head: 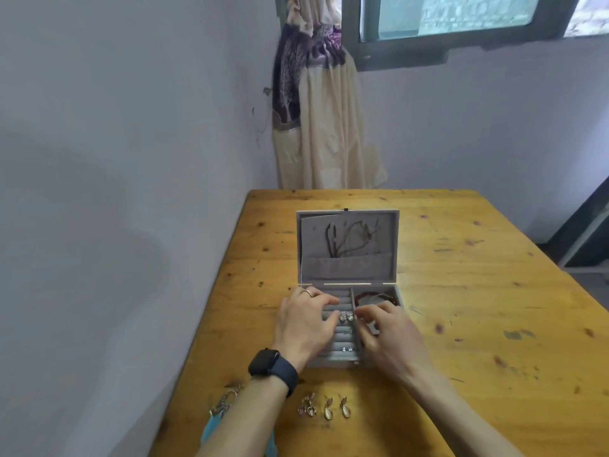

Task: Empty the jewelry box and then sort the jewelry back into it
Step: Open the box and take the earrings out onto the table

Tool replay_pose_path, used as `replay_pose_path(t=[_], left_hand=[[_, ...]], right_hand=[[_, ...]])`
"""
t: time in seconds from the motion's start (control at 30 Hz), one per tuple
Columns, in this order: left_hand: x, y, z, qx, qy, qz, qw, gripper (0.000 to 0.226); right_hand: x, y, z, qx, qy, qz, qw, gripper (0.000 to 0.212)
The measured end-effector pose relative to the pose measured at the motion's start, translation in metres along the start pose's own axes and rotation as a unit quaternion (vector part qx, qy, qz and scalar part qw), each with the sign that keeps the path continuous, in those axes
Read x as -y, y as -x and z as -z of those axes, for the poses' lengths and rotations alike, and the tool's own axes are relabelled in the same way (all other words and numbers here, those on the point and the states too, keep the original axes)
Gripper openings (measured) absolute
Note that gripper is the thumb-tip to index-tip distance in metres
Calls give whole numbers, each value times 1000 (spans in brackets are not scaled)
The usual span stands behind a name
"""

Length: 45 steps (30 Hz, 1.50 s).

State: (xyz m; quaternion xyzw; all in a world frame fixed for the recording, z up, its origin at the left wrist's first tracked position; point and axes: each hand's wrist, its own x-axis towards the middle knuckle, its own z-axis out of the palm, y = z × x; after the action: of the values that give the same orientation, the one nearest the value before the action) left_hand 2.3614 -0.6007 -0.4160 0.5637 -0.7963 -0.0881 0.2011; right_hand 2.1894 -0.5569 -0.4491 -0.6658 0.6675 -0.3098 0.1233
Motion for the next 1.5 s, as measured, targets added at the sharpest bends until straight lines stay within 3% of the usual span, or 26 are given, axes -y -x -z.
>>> replay_pose_path(t=[0.27, 0.7, 1.0, 1.1, 1.23, 1.5], left_hand=[[5, -15, -14, 45, -39, -10, 998, 33], [-1, -5, -3, 56, 47, 35, 997, 21], [-12, 35, 20, 24, 163, 49, 985, 12], [-18, 66, 23, 40, 177, 45, 982, 12], [-26, 95, 13, 77, 148, 39, 985, 14], [-48, 107, 0, 81, 34, 34, 996, 23]], right_hand=[[-5, -16, -12, 21, 35, 16, 999, 28], [0, -14, -7, 22, -29, -10, 999, 13], [13, 39, 38, -37, -185, -15, 982, 5], [4, 82, 47, -22, -213, -36, 976, 8], [-14, 120, 33, 46, -170, -71, 982, 10], [-16, 121, 20, 46, -117, -52, 991, 8]])
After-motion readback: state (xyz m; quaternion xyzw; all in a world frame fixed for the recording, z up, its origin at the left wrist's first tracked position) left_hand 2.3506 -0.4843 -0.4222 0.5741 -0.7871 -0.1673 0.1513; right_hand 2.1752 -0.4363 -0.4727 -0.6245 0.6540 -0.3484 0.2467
